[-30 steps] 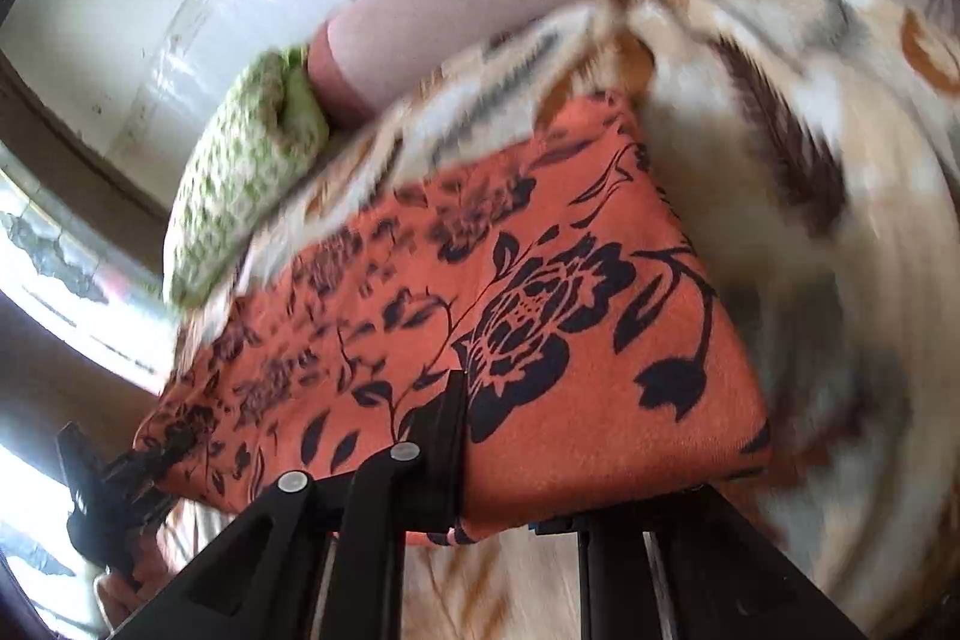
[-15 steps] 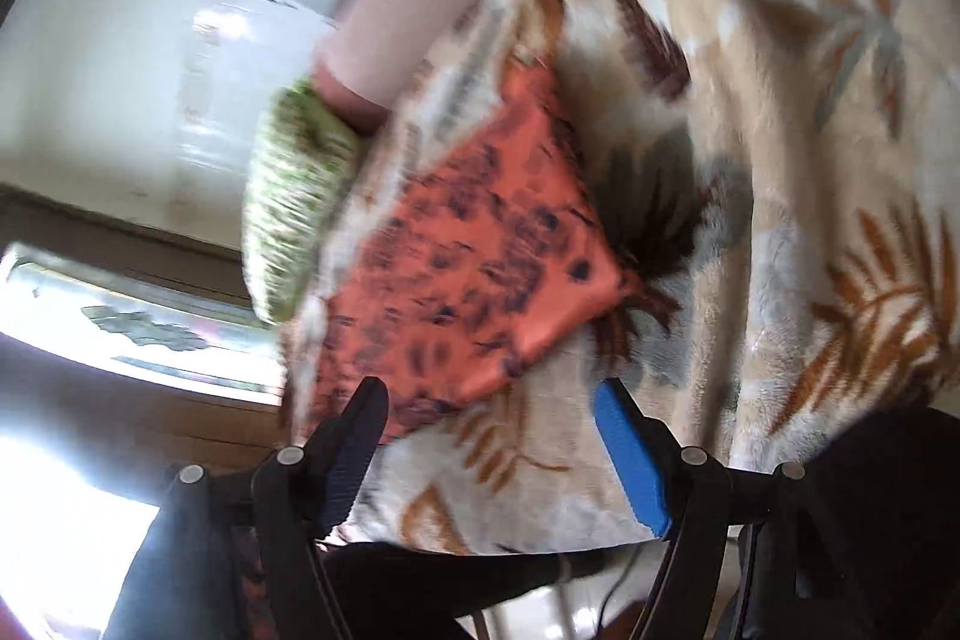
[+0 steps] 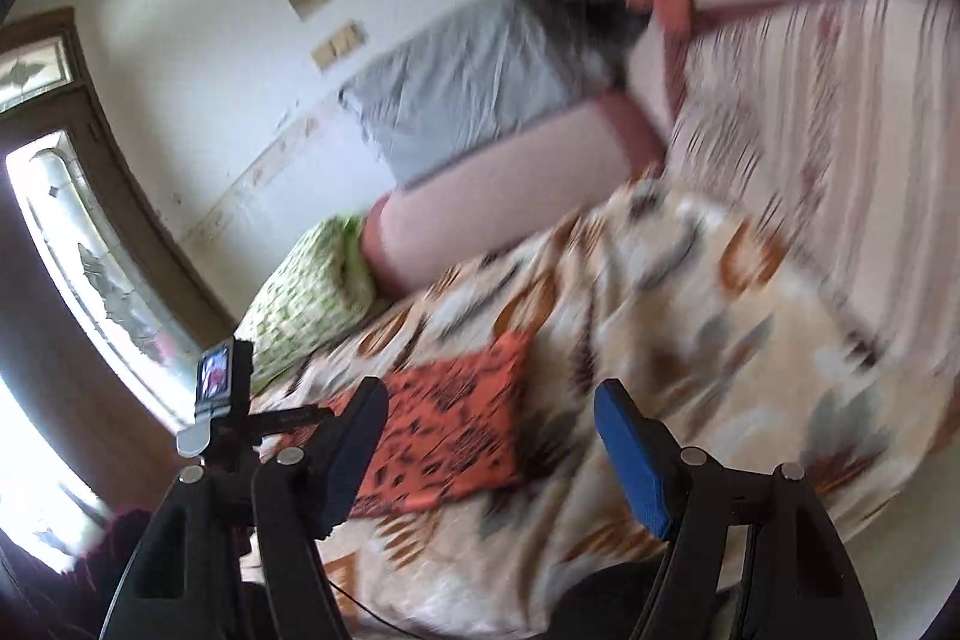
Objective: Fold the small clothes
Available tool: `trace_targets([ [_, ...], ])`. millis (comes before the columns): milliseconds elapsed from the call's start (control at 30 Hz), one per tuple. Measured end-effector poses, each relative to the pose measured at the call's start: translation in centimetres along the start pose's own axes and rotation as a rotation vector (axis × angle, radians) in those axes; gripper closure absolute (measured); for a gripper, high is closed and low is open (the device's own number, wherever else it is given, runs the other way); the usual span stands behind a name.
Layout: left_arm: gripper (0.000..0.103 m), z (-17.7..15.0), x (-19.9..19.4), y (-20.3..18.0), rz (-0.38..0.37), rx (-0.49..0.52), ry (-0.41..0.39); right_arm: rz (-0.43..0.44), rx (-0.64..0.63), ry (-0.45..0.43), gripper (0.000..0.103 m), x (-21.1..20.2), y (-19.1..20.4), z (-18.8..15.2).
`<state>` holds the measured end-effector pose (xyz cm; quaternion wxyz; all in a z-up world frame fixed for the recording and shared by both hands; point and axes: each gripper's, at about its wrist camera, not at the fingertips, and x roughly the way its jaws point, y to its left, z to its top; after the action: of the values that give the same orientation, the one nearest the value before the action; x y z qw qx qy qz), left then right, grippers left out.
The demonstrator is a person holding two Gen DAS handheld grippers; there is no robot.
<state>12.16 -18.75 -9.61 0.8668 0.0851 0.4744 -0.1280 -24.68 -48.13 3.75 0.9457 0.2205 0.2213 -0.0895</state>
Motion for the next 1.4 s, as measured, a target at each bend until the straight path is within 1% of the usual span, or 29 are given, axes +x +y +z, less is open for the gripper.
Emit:
trace_targets([
  [33,0.031,0.6,-0.7,-2.4,-0.038,0.035,-0.021,-0.040,-0.034,-0.050,0.028,-1.4,0.1,1.0],
  [100,0.031,1.4,-2.5,-7.0,-0.120,0.109,-0.062,-0.081,-0.064,-0.128,0.028,-4.1,0.5,2.7],
  [200,0.031,1.5,-5.3,-12.1,-0.239,0.208,-0.128,-0.092,-0.057,-0.245,0.028,-8.1,1.2,4.6],
  [267,0.031,1.2,-7.0,-14.0,-0.280,0.252,-0.172,-0.103,-0.056,-0.301,0.028,-10.2,2.0,5.5],
  [367,0.031,0.2,-9.2,-14.5,-0.314,0.288,-0.232,-0.122,-0.063,-0.356,0.028,-11.5,4.1,6.2],
  [467,0.030,-0.3,-9.9,-13.3,-0.309,0.294,-0.260,-0.117,-0.064,-0.376,0.028,-11.9,6.0,6.5],
  [600,0.030,-1.0,-10.6,-10.3,-0.248,0.268,-0.286,-0.083,-0.063,-0.350,0.028,-11.1,8.7,6.7],
  [700,0.030,-1.5,-10.6,-7.7,-0.204,0.227,-0.275,-0.062,-0.093,-0.337,0.028,-10.8,10.9,6.5],
  [833,0.030,-2.0,-10.4,-5.4,-0.176,0.186,-0.255,-0.022,-0.117,-0.318,0.028,-10.7,13.1,5.8],
  [967,0.030,-2.7,-11.4,-4.5,-0.146,0.187,-0.273,-0.006,-0.141,-0.317,0.028,-11.3,14.5,5.2],
  [1167,0.030,-3.4,-13.2,-4.3,-0.135,0.194,-0.297,0.049,-0.162,-0.320,0.028,-12.4,15.7,4.8],
  [1267,0.030,-3.7,-13.8,-4.2,-0.124,0.198,-0.305,0.069,-0.160,-0.308,0.028,-12.2,16.1,4.4],
  [1400,0.030,-3.7,-13.4,-3.9,-0.106,0.198,-0.282,0.096,-0.159,-0.258,0.028,-10.8,16.4,4.3],
])
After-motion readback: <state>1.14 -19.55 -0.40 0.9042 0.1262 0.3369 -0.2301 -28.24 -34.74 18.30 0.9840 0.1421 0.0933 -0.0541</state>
